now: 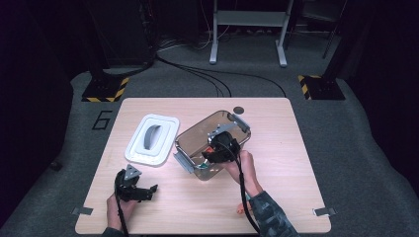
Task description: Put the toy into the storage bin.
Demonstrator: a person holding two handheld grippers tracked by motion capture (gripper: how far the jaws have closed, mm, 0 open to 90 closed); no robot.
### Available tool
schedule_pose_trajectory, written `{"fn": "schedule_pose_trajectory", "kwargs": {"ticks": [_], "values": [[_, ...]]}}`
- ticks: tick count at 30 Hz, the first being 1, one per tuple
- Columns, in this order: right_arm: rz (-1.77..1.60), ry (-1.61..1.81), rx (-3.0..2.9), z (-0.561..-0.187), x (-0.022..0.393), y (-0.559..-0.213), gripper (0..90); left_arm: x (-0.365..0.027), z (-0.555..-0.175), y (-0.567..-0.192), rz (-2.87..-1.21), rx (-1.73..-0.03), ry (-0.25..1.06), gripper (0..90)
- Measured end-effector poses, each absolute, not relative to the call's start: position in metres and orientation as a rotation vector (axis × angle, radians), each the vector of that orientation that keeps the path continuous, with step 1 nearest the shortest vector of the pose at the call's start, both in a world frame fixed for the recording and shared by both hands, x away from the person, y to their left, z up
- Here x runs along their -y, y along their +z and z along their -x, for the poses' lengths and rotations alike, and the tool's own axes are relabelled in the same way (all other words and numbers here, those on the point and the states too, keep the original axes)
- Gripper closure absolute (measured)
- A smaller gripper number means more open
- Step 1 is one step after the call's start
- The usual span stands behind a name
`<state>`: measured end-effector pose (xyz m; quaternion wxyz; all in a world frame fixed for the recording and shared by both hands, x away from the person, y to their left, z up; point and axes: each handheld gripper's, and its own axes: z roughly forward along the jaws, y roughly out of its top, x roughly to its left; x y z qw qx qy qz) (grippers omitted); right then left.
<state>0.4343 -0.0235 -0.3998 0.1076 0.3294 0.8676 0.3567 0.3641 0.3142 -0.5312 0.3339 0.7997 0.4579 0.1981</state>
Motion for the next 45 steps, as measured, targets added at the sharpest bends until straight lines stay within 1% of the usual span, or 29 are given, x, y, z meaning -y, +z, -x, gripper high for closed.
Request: {"fn": "schedule_pose_trajectory", "kwargs": {"ticks": [1, 4, 5, 6, 7, 8, 9, 10, 11, 13, 16, 20, 25, 30, 36, 45], "values": [[-1.003, 1.018, -2.533, -0.433, 0.023, -0.400, 47.8, -0.314, -0.364, -0.531, -2.086, -1.196, 0.521, 0.8], [-1.021, 1.000, -2.503, -0.431, 0.026, -0.398, 38.1, -0.314, -0.364, -0.531, -2.082, -1.197, 0.517, 0.9], [-1.021, 1.000, -2.503, -0.431, 0.026, -0.398, 38.1, -0.314, -0.364, -0.531, -2.082, -1.197, 0.517, 0.8], [-1.031, 1.003, -2.483, -0.430, 0.030, -0.396, 31.7, -0.314, -0.364, -0.532, -2.080, -1.198, 0.521, 0.9], [-1.032, 1.011, -2.472, -0.429, 0.033, -0.395, 29.1, -0.314, -0.364, -0.531, -2.081, -1.198, 0.520, 0.8], [-1.032, 1.011, -2.472, -0.429, 0.033, -0.395, 29.1, -0.314, -0.364, -0.531, -2.081, -1.198, 0.520, 0.9], [-1.032, 1.025, -2.462, -0.428, 0.036, -0.394, 26.7, -0.314, -0.364, -0.532, -2.079, -1.198, 0.521, 0.9], [-1.037, 1.043, -2.444, -0.427, 0.043, -0.391, 22.2, -0.314, -0.364, -0.531, -2.086, -1.196, 0.518, 0.9], [-1.037, 1.050, -2.440, -0.426, 0.047, -0.390, 20.1, -0.314, -0.364, -0.532, -2.080, -1.198, 0.521, 0.9], [-1.049, 1.059, -2.433, -0.425, 0.051, -0.389, 19.0, -0.314, -0.364, -0.531, -2.084, -1.197, 0.521, 0.8], [-1.064, 1.088, -2.405, -0.420, 0.066, -0.386, 14.9, -0.314, -0.364, -0.531, -2.085, -1.196, 0.521, 0.9], [-1.060, 1.104, -2.386, -0.416, 0.076, -0.383, 14.0, -0.314, -0.364, -0.531, -2.085, -1.196, 0.521, 0.9], [-1.092, 1.143, -2.323, -0.404, 0.100, -0.376, 13.6, -0.314, -0.364, -0.531, -2.086, -1.196, 0.521, 0.8], [-1.138, 1.138, -2.291, -0.397, 0.117, -0.379, 13.3, -0.314, -0.364, -0.531, -2.085, -1.198, 0.515, 0.8], [-1.209, 1.102, -2.281, -0.384, 0.145, -0.402, 13.1, -0.314, -0.364, -0.531, -2.088, -1.196, 0.516, 0.8], [-1.269, 1.059, -2.305, -0.371, 0.165, -0.431, 13.9, -0.314, -0.364, -0.531, -2.091, -1.195, 0.515, 0.8]]}}
